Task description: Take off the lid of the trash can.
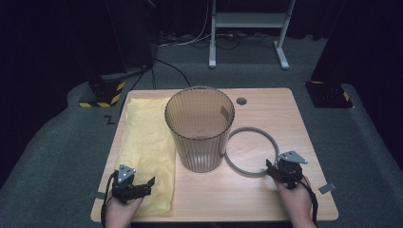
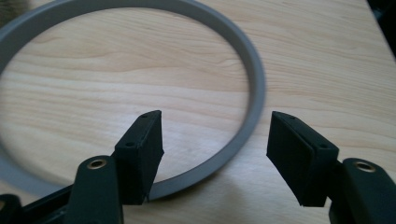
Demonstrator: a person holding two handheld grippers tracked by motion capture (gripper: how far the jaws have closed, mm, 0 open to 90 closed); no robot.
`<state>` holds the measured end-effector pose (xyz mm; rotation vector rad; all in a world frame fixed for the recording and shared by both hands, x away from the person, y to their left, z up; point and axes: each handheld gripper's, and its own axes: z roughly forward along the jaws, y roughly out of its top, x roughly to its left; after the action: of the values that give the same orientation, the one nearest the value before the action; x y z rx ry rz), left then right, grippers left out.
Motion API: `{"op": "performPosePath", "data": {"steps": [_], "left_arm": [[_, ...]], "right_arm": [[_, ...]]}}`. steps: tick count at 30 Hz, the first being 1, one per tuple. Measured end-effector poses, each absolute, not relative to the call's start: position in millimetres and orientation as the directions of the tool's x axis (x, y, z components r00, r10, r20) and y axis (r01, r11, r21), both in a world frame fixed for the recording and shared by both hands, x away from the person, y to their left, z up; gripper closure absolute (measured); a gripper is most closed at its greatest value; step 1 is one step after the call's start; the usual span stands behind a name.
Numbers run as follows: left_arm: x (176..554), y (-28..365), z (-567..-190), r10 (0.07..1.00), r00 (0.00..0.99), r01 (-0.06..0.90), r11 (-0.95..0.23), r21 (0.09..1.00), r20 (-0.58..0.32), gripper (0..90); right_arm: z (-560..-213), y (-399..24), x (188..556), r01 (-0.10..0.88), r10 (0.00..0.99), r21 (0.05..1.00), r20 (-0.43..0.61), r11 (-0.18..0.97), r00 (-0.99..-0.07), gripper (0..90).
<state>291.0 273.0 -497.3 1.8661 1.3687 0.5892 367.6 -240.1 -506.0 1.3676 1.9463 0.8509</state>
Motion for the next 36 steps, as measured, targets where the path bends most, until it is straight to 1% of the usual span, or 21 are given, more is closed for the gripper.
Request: {"op": "performPosePath", "data": {"steps": [2, 3, 4, 7, 8, 11, 12, 16, 19, 27, 29, 31, 32, 36], "left_arm": [[290, 276, -496, 0.945, 0.320, 0.598, -0.146, 0.788, -0.067, 11.4], [290, 277, -495, 0.947, 0.313, 0.595, -0.135, 0.792, -0.073, 11.4], [287, 279, -493, 0.954, 0.286, 0.581, -0.100, 0.808, -0.087, 13.4], [287, 279, -491, 0.957, 0.272, 0.572, -0.079, 0.817, -0.098, 14.3], [287, 277, -488, 0.960, 0.264, 0.567, -0.075, 0.820, -0.095, 14.9], [286, 276, -486, 0.960, 0.268, 0.566, -0.087, 0.819, -0.083, 15.2], [286, 274, -483, 0.958, 0.275, 0.570, -0.096, 0.816, -0.080, 15.1], [287, 272, -484, 0.956, 0.278, 0.585, -0.092, 0.806, -0.093, 15.3], [287, 271, -483, 0.957, 0.277, 0.591, -0.100, 0.801, -0.085, 15.3], [290, 283, -453, 0.962, 0.260, 0.560, -0.079, 0.825, -0.084, 14.9], [300, 287, -450, 0.967, 0.249, 0.579, -0.108, 0.808, -0.049, 15.0], [316, 290, -454, 0.972, 0.232, 0.608, -0.114, 0.786, -0.039, 15.2], [325, 291, -458, 0.973, 0.224, 0.624, -0.106, 0.774, -0.048, 15.1], [360, 291, -485, 0.970, 0.205, 0.708, -0.057, 0.704, -0.128, 15.1]], "right_arm": [[-513, -238, 363, 0.546, 0.940, 0.788, -0.117, 0.285, -0.322, 33.5], [-513, -238, 363, 0.546, 0.940, 0.788, -0.117, 0.285, -0.322, 33.5], [-516, -235, 362, 0.547, 0.927, 0.778, -0.117, 0.308, -0.357, 31.2], [-517, -233, 361, 0.534, 0.917, 0.778, -0.130, 0.330, -0.377, 33.2], [-515, -233, 360, 0.530, 0.914, 0.784, -0.115, 0.324, -0.388, 32.9], [-512, -234, 358, 0.513, 0.912, 0.792, -0.128, 0.330, -0.389, 33.0], [-510, -236, 357, 0.507, 0.916, 0.804, -0.112, 0.311, -0.384, 33.1], [-508, -238, 356, 0.519, 0.920, 0.801, -0.095, 0.297, -0.380, 33.5], [-508, -239, 355, 0.517, 0.920, 0.803, -0.096, 0.297, -0.380, 33.6], [-510, -236, 354, 0.516, 0.913, 0.797, -0.107, 0.315, -0.393, 33.8], [-511, -236, 355, 0.518, 0.912, 0.794, -0.106, 0.317, -0.395, 33.8], [-512, -236, 356, 0.523, 0.911, 0.791, -0.104, 0.319, -0.399, 33.9], [-512, -236, 357, 0.524, 0.911, 0.790, -0.102, 0.319, -0.401, 34.0], [-513, -235, 358, 0.526, 0.909, 0.786, -0.105, 0.325, -0.404, 34.3]]}}
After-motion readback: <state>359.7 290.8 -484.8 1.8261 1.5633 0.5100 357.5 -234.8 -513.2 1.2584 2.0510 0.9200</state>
